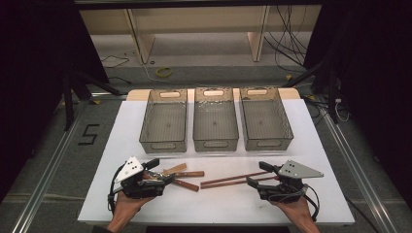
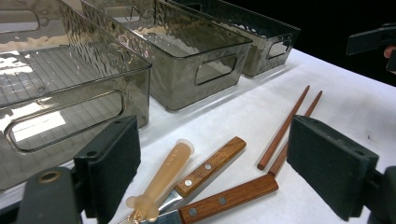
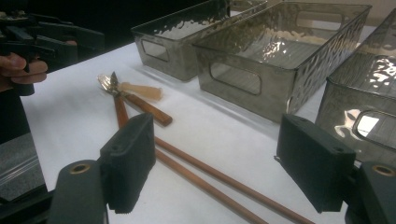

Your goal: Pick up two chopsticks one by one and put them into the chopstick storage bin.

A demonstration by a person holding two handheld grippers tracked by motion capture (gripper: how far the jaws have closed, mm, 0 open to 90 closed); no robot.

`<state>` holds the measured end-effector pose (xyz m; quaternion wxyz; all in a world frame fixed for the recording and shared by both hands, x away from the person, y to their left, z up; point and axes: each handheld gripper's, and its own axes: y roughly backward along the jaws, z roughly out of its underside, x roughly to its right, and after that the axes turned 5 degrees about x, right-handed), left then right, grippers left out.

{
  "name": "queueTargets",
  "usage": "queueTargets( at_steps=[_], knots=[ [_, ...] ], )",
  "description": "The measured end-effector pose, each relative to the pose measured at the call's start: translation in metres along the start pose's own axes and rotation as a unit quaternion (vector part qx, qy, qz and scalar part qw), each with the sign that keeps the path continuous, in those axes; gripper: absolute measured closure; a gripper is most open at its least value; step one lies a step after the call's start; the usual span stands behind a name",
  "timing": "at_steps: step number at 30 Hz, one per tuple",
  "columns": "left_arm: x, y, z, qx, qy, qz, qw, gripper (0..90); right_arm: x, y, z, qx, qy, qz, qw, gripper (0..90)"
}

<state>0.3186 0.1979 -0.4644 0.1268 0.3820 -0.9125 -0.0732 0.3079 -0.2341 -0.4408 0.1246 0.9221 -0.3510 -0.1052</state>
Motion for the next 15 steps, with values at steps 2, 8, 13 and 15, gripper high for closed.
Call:
queueTargets(
  at_steps=[2,8,13,15],
  knots=[
    [0.0,0.0,0.0,0.0,0.0,0.0,1.0,16.9,0.001,0.0,-0.002,-0.006,0.004,-0.003,1.0,29.8],
    [0.0,-0.001,0.001,-0.005,0.0,0.0,1.0,16.6,0.004,-0.002,-0.01,-0.042,0.027,-0.017,0.9986,32.9],
    [-0.001,-0.001,0.001,-0.005,0.0,-0.002,1.0,16.6,0.006,-0.005,-0.018,-0.091,0.06,-0.029,0.9936,33.6],
    [-0.001,-0.001,0.001,-0.006,-0.001,-0.002,1.0,16.5,0.008,-0.007,-0.026,-0.115,0.075,-0.04,0.9897,34.3]
  ],
)
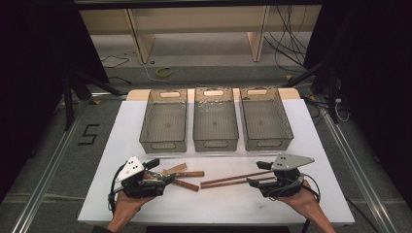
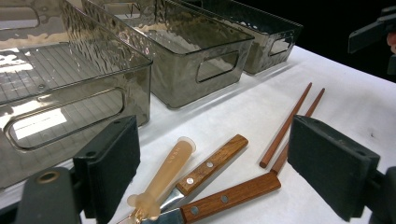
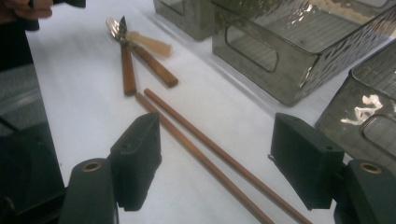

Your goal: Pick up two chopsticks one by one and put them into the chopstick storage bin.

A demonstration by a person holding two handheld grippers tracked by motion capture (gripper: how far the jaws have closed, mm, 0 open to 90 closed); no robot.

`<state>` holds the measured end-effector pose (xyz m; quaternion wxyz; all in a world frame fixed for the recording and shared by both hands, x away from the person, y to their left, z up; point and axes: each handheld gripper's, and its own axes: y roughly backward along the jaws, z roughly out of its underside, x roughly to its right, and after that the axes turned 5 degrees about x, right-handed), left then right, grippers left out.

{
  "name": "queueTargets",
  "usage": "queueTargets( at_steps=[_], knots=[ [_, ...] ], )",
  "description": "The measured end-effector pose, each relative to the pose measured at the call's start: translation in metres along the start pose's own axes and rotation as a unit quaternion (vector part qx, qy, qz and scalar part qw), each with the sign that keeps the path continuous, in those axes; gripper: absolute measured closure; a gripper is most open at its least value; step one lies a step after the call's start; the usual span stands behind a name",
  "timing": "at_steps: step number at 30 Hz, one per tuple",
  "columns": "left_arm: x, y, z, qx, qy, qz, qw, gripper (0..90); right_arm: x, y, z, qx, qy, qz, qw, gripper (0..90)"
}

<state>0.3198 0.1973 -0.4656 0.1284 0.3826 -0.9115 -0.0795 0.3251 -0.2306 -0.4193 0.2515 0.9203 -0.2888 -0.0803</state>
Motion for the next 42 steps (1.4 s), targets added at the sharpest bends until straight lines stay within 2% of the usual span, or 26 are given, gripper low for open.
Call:
queueTargets(
  at_steps=[3,8,9,10,11,12,16,18,19,20,21,22,24,27,28,29,30,31,33,34,35,36,38,39,40,42],
  knots=[
    [0.0,0.0,0.0,0.001,0.0,-0.001,1.0,16.5,0.003,-0.001,-0.006,-0.016,0.01,-0.006,0.9998,34.4],
    [0.0,0.0,0.0,0.002,0.0,-0.001,1.0,16.5,0.009,-0.011,-0.019,-0.068,0.036,-0.029,0.9966,34.3],
    [0.0,0.0,0.0,0.002,0.0,-0.001,1.0,16.5,0.009,-0.011,-0.019,-0.068,0.036,-0.029,0.9966,34.3],
    [0.0,0.0,0.0,0.002,0.0,-0.002,1.0,16.5,0.01,-0.015,-0.022,-0.086,0.046,-0.033,0.9947,34.4],
    [-0.001,0.0,0.0,0.001,0.0,-0.002,1.0,16.5,0.01,-0.015,-0.022,-0.086,0.046,-0.033,0.9947,34.4],
    [-0.001,0.0,0.0,0.001,-0.001,-0.001,1.0,16.5,0.011,-0.021,-0.025,-0.103,0.059,-0.033,0.9924,35.8],
    [0.0,0.0,0.0,0.0,-0.001,-0.001,1.0,16.5,0.012,-0.026,-0.027,-0.123,0.07,-0.042,0.989,38.8],
    [0.0,-0.001,0.0,0.001,0.0,-0.001,1.0,16.5,0.013,-0.031,-0.028,-0.146,0.084,-0.051,0.9844,40.9],
    [0.0,-0.001,0.0,0.001,0.0,-0.002,1.0,16.2,0.013,-0.036,-0.029,-0.165,0.097,-0.061,0.9797,43.6],
    [0.0,-0.001,0.0,0.001,-0.002,-0.003,1.0,16.2,0.013,-0.038,-0.03,-0.171,0.1,-0.065,0.978,44.3],
    [0.0,-0.001,0.0,0.002,-0.001,-0.003,1.0,16.2,0.013,-0.038,-0.03,-0.171,0.1,-0.065,0.978,44.3],
    [0.0,-0.001,0.0,0.002,-0.001,-0.003,1.0,16.2,0.013,-0.044,-0.029,-0.191,0.11,-0.068,0.9731,45.9],
    [0.0,-0.001,0.0,0.002,-0.001,-0.003,1.0,16.1,0.012,-0.049,-0.028,-0.204,0.12,-0.075,0.9687,48.0],
    [0.0,0.0,0.0,0.001,-0.002,-0.004,1.0,16.1,0.01,-0.058,-0.026,-0.237,0.138,-0.08,0.9584,52.4],
    [0.0,0.0,0.0,0.002,-0.001,-0.004,1.0,16.1,0.01,-0.058,-0.026,-0.237,0.138,-0.08,0.9584,52.4],
    [0.0,0.0,0.0,0.001,-0.002,-0.004,1.0,16.1,0.01,-0.061,-0.026,-0.247,0.141,-0.082,0.9553,53.8],
    [0.0,-0.001,0.0,0.002,-0.001,-0.004,1.0,16.0,0.011,-0.066,-0.025,-0.261,0.15,-0.086,0.9497,56.9],
    [0.0,-0.001,0.0,0.001,-0.003,-0.003,1.0,16.0,0.011,-0.066,-0.025,-0.261,0.15,-0.086,0.9497,56.9],
    [0.0,-0.001,0.0,0.001,-0.003,-0.002,1.0,16.0,0.011,-0.071,-0.023,-0.273,0.158,-0.092,0.9447,60.6],
    [0.0,-0.001,0.0,0.001,-0.003,-0.003,1.0,16.0,0.011,-0.071,-0.023,-0.273,0.158,-0.092,0.9447,60.6],
    [0.0,-0.001,0.0,0.001,-0.003,-0.002,1.0,16.0,0.011,-0.075,-0.022,-0.279,0.167,-0.097,0.9407,62.5],
    [0.0,-0.001,0.0,0.001,-0.003,-0.003,1.0,16.0,0.01,-0.077,-0.022,-0.287,0.166,-0.096,0.9386,63.8],
    [0.0,-0.001,0.0,0.0,-0.003,-0.002,1.0,16.0,0.012,-0.081,-0.021,-0.296,0.167,-0.096,0.9354,65.8],
    [0.0,-0.001,0.0,0.0,-0.004,-0.002,1.0,16.0,0.012,-0.081,-0.021,-0.296,0.167,-0.096,0.9354,65.8],
    [0.0,-0.001,0.0,0.0,-0.004,-0.002,1.0,16.0,0.012,-0.083,-0.02,-0.302,0.165,-0.097,0.934,66.8],
    [0.0,-0.001,0.0,0.0,-0.004,-0.002,1.0,16.0,0.014,-0.088,-0.019,-0.312,0.17,-0.099,0.9295,68.1]
  ],
)
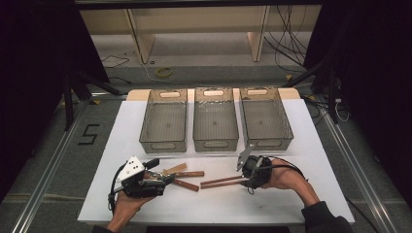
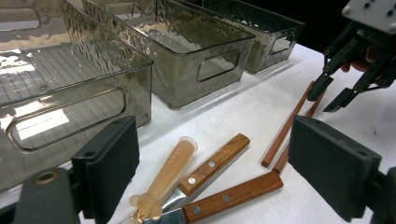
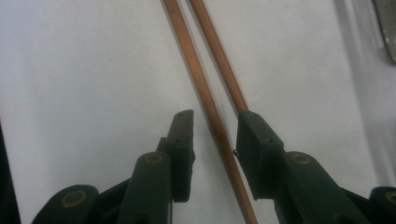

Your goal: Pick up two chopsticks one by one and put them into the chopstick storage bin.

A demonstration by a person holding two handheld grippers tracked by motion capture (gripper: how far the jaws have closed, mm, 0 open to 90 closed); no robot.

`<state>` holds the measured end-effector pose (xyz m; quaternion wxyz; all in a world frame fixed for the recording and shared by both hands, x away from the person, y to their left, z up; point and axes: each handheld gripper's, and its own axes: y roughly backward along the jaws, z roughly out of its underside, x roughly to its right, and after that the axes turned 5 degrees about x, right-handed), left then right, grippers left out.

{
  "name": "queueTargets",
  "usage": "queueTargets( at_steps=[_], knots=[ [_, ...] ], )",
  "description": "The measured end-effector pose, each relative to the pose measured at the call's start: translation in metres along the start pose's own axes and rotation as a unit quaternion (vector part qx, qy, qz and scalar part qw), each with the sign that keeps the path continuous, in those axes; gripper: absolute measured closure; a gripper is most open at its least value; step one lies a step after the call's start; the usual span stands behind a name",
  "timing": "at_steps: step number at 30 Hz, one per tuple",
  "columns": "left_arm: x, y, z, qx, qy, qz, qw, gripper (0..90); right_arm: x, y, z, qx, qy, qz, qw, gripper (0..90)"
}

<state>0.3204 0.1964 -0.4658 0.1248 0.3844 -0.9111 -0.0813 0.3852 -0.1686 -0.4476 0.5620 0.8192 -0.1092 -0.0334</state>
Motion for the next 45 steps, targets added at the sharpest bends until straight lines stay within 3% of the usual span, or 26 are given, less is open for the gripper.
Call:
queueTargets(
  at_steps=[9,11,17,24,31,33,42,45],
  knots=[
    [0.001,-0.001,0.0,-0.001,0.0,0.001,1.0,16.0,0.005,-0.01,-0.006,-0.028,0.016,-0.014,0.9994,72.8],
    [0.001,-0.001,0.0,-0.001,-0.001,0.001,1.0,16.0,0.005,-0.012,-0.007,-0.044,0.019,-0.022,0.9986,74.7],
    [0.001,-0.001,0.0,-0.003,-0.002,0.0,1.0,16.1,0.005,-0.013,-0.009,-0.056,0.022,-0.025,0.9979,77.6],
    [0.001,-0.001,0.0,-0.005,-0.004,0.0,1.0,16.1,-0.004,-0.013,-0.011,-0.074,0.041,-0.024,0.9962,81.0],
    [0.001,-0.001,0.0,-0.005,-0.005,0.0,1.0,16.1,-0.005,-0.012,-0.01,-0.071,0.073,-0.031,0.9943,83.5],
    [0.0,-0.001,0.0,-0.005,-0.006,0.0,1.0,16.1,-0.006,-0.013,-0.008,-0.06,0.085,-0.031,0.9941,85.0],
    [0.001,-0.003,0.0,-0.015,-0.007,0.003,0.9999,16.1,-0.005,-0.011,-0.007,-0.06,0.096,-0.031,0.9931,85.4],
    [0.002,-0.004,-0.001,-0.017,-0.006,0.011,0.9998,16.3,-0.007,-0.007,-0.007,-0.047,0.091,-0.03,0.9943,85.4]
  ],
)
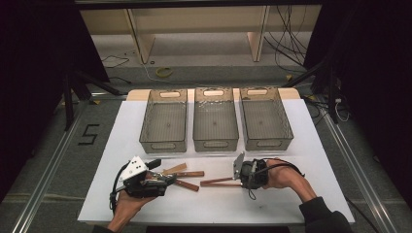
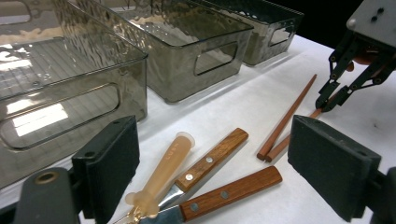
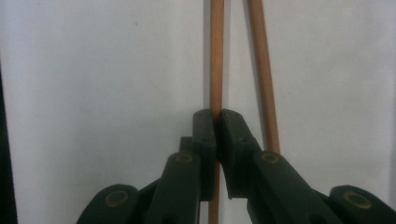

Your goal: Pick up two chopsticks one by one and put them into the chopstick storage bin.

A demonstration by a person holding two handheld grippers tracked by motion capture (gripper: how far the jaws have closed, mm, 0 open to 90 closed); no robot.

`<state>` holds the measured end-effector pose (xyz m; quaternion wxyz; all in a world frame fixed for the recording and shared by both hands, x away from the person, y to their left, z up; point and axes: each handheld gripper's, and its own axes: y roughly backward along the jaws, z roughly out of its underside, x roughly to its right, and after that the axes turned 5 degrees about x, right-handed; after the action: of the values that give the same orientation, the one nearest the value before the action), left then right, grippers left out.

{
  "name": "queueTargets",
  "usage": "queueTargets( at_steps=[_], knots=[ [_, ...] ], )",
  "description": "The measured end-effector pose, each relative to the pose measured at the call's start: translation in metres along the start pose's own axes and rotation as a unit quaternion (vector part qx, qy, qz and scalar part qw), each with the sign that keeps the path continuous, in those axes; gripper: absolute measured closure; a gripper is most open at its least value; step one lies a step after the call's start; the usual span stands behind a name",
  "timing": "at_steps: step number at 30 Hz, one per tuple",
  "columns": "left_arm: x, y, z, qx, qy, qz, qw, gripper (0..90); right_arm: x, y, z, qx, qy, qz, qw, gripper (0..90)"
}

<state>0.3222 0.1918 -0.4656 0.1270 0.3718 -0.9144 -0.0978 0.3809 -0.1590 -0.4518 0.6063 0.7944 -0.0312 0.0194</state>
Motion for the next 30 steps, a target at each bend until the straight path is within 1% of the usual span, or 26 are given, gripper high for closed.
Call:
queueTargets(
  at_steps=[1,2,3,4,5,7,8,9,10,11,12,13,14,15,18,19,21,22,23,24,25,26,27,28,29,30],
  knots=[
    [0.001,-0.001,-0.001,-0.003,-0.005,0.003,1.0,16.5,-0.001,0.003,0.0,0.005,-0.001,0.004,1.0,85.4],
    [0.002,-0.001,-0.002,-0.005,-0.007,0.008,0.9999,17.2,-0.002,0.008,0.0,0.022,-0.002,0.005,0.9997,85.5],
    [0.003,-0.002,-0.002,-0.006,-0.01,0.012,0.9999,17.3,-0.003,0.01,0.0,0.028,-0.007,0.005,0.9996,85.5],
    [0.005,-0.003,-0.004,-0.01,-0.017,0.016,0.9997,17.3,-0.003,0.01,0.0,0.028,-0.007,0.005,0.9996,85.5],
    [0.007,-0.005,-0.007,-0.015,-0.026,0.019,0.9994,16.8,-0.004,0.011,0.0,0.033,-0.003,0.009,0.9994,85.5],
    [0.013,-0.008,-0.014,-0.023,-0.036,0.039,0.9983,17.2,-0.006,0.015,-0.001,0.04,0.0,0.013,0.9991,85.5],
    [0.017,-0.01,-0.016,-0.027,-0.043,0.044,0.9977,17.1,-0.008,0.015,-0.002,0.047,0.001,0.017,0.9988,85.5],
    [0.022,-0.014,-0.018,-0.036,-0.057,0.05,0.9965,17.1,-0.008,0.016,-0.003,0.046,0.003,0.019,0.9988,85.5],
    [0.028,-0.019,-0.02,-0.048,-0.081,0.054,0.994,17.5,-0.01,0.017,-0.005,0.045,0.007,0.022,0.9987,85.5],
    [0.031,-0.022,-0.02,-0.055,-0.095,0.057,0.9924,18.6,-0.012,0.018,-0.007,0.045,0.009,0.029,0.9985,85.5],
    [0.036,-0.028,-0.021,-0.064,-0.116,0.061,0.9893,19.9,-0.013,0.019,-0.008,0.045,0.008,0.03,0.9985,85.5],
    [0.04,-0.032,-0.022,-0.071,-0.13,0.064,0.9869,20.4,-0.015,0.019,-0.01,0.049,0.01,0.034,0.9982,85.5],
    [0.043,-0.037,-0.022,-0.08,-0.14,0.068,0.9846,20.6,-0.015,0.02,-0.012,0.047,0.019,0.036,0.9981,85.5],
    [0.047,-0.041,-0.022,-0.09,-0.147,0.074,0.9822,20.8,-0.017,0.021,-0.013,0.045,0.02,0.039,0.998,85.5],
    [0.054,-0.052,-0.023,-0.119,-0.164,0.096,0.9746,22.4,-0.022,0.023,-0.018,0.045,0.031,0.046,0.9974,85.5],
    [0.055,-0.055,-0.023,-0.127,-0.172,0.105,0.9712,25.1,-0.024,0.025,-0.021,0.043,0.033,0.048,0.9974,85.5],
    [0.057,-0.059,-0.022,-0.139,-0.18,0.116,0.9671,28.7,-0.026,0.025,-0.023,0.047,0.034,0.049,0.9971,85.5],
    [0.057,-0.061,-0.022,-0.144,-0.181,0.121,0.9653,28.7,-0.026,0.025,-0.023,0.047,0.034,0.049,0.9971,85.5],
    [0.058,-0.063,-0.021,-0.153,-0.186,0.127,0.9622,31.8,-0.028,0.024,-0.026,0.042,0.041,0.049,0.997,85.5],
    [0.059,-0.065,-0.021,-0.158,-0.191,0.129,0.9601,31.8,-0.028,0.024,-0.026,0.042,0.041,0.049,0.997,85.5],
    [0.059,-0.066,-0.021,-0.165,-0.198,0.133,0.957,33.3,-0.029,0.024,-0.028,0.041,0.045,0.05,0.9969,85.5],
    [0.06,-0.067,-0.021,-0.17,-0.199,0.137,0.9553,34.2,-0.03,0.024,-0.029,0.041,0.045,0.051,0.9968,85.5],
    [0.06,-0.068,-0.021,-0.173,-0.199,0.141,0.9543,34.2,-0.03,0.024,-0.029,0.041,0.045,0.051,0.9968,85.5],
    [0.06,-0.068,-0.021,-0.176,-0.199,0.145,0.9531,35.9,-0.031,0.024,-0.03,0.044,0.045,0.053,0.9966,85.5],
    [0.06,-0.068,-0.022,-0.178,-0.199,0.148,0.9523,38.3,-0.032,0.025,-0.032,0.043,0.051,0.054,0.9963,85.5],
    [0.06,-0.069,-0.022,-0.18,-0.201,0.149,0.9513,38.3,-0.032,0.025,-0.032,0.043,0.051,0.054,0.9963,85.5]
  ],
)
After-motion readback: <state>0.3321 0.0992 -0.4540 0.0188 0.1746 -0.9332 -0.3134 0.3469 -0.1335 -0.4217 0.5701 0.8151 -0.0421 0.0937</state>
